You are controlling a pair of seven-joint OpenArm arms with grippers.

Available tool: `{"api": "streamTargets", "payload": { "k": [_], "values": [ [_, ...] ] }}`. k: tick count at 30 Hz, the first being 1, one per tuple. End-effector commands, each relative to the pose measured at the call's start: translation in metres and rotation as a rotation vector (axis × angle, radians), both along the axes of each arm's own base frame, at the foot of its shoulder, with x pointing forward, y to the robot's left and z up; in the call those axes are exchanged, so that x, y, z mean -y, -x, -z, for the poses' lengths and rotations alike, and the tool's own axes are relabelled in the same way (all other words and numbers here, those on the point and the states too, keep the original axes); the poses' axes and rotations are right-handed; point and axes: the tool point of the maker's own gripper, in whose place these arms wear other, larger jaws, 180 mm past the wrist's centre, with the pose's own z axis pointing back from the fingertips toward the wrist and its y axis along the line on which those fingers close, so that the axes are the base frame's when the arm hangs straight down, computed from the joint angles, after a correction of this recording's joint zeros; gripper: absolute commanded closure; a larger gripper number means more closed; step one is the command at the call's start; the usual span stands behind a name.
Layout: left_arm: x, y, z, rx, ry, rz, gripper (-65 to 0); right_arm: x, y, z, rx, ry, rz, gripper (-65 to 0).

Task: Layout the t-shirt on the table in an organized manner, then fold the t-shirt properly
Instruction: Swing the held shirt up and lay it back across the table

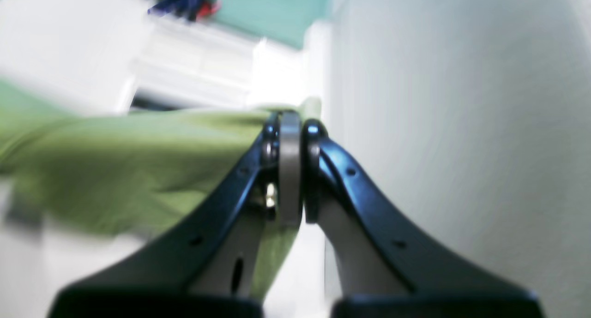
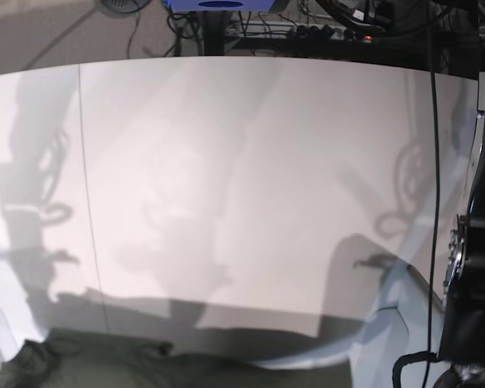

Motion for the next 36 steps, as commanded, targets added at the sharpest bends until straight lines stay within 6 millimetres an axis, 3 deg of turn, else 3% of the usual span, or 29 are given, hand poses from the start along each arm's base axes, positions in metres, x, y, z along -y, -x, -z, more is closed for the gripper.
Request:
{"api": "streamTargets", "payload": {
  "k": [1, 7, 9, 13, 20, 24, 29, 36],
  "values": [
    [0.000, 0.000, -0.004, 0.001, -0.009, -0.005, 0.0, 0.007, 0.003, -0.013, 0.018, 0.018, 0.020, 0.0],
    [0.001, 0.005, -0.014, 0.004, -0.008, -0.013, 0.0, 0.010, 0.017, -0.034, 0.004, 0.082, 0.057, 0.0],
    [-0.009, 0.006, -0.023, 0.012, 0.035, -0.038, 0.0, 0.011, 0.019, -0.034, -0.001, 0.090, 0.062, 0.0],
    [-0.008, 0.008, -0.032, 0.032, 0.059, -0.037, 0.0, 0.011, 0.019, -0.037, 0.003, 0.091, 0.064, 0.0],
    [-0.015, 0.008, -0.025, 0.020, 0.061, -0.048, 0.0, 0.009, 0.017, -0.043, 0.021, 0.090, 0.059, 0.0],
    [-0.014, 0.009, -0.028, 0.029, 0.062, -0.044, 0.0, 0.008, 0.014, -0.062, 0.089, 0.080, 0.047, 0.0],
    [-0.015, 0.008, -0.027, 0.024, 0.063, -0.047, 0.0, 0.008, 0.014, -0.067, 0.098, 0.078, 0.050, 0.0],
    [-0.025, 0.009, -0.007, -0.007, 0.056, -0.064, 0.0, 0.012, 0.017, -0.047, 0.022, 0.077, 0.073, 0.0]
  ]
}}
